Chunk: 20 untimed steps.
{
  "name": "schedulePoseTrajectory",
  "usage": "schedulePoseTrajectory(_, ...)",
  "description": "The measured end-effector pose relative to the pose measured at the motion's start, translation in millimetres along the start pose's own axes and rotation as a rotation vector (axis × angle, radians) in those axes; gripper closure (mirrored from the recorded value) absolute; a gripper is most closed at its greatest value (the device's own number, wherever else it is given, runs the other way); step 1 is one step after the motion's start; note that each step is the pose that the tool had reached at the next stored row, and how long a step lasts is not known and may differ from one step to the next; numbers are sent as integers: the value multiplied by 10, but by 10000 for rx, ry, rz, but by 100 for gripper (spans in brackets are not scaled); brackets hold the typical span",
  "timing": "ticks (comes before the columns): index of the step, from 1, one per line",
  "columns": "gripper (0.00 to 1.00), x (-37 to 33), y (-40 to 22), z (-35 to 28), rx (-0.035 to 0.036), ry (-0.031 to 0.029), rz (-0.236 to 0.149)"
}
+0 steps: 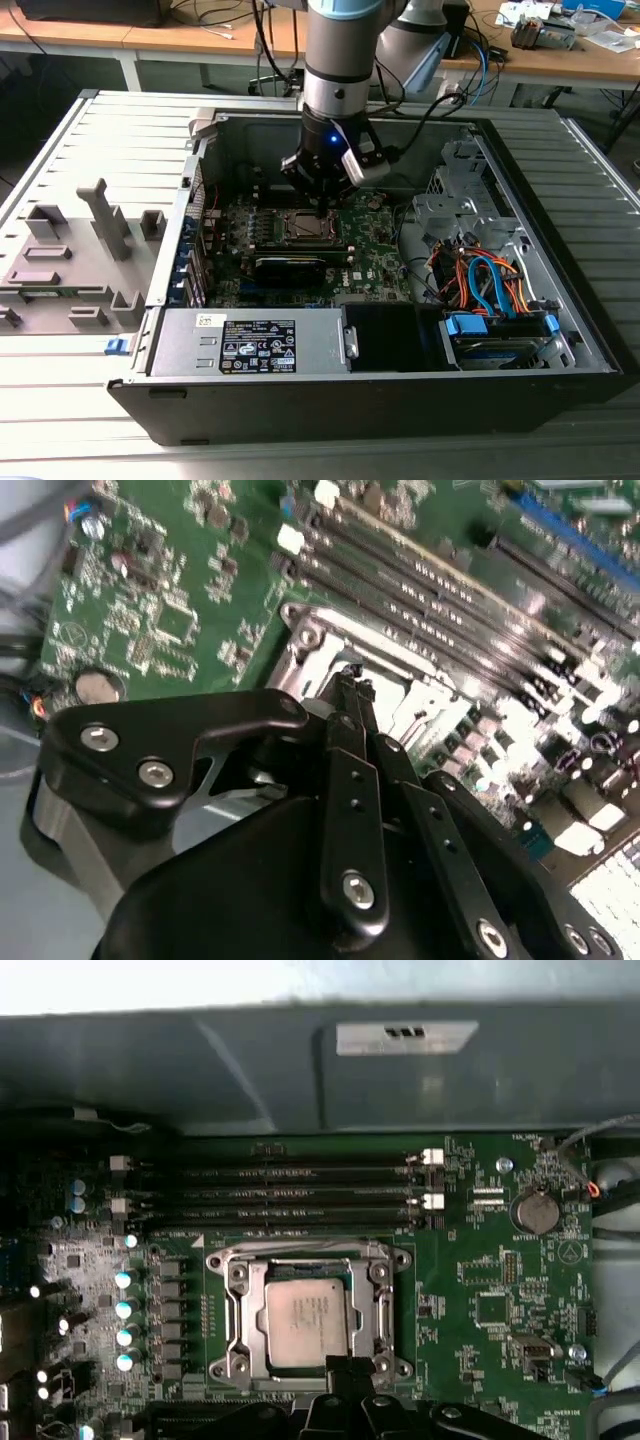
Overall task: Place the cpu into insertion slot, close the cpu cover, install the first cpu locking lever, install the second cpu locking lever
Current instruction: 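Install the second cpu locking lever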
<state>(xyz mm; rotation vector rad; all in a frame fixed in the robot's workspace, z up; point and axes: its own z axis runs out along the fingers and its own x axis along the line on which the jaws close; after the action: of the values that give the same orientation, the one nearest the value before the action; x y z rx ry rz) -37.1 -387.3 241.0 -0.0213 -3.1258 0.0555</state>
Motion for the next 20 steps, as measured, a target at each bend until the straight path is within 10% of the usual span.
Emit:
schedulePoseTrajectory(12, 89, -84, -244, 145, 2, 46, -365)
schedulePoseTrajectory(20, 89, 111, -247, 239, -107, 44, -384)
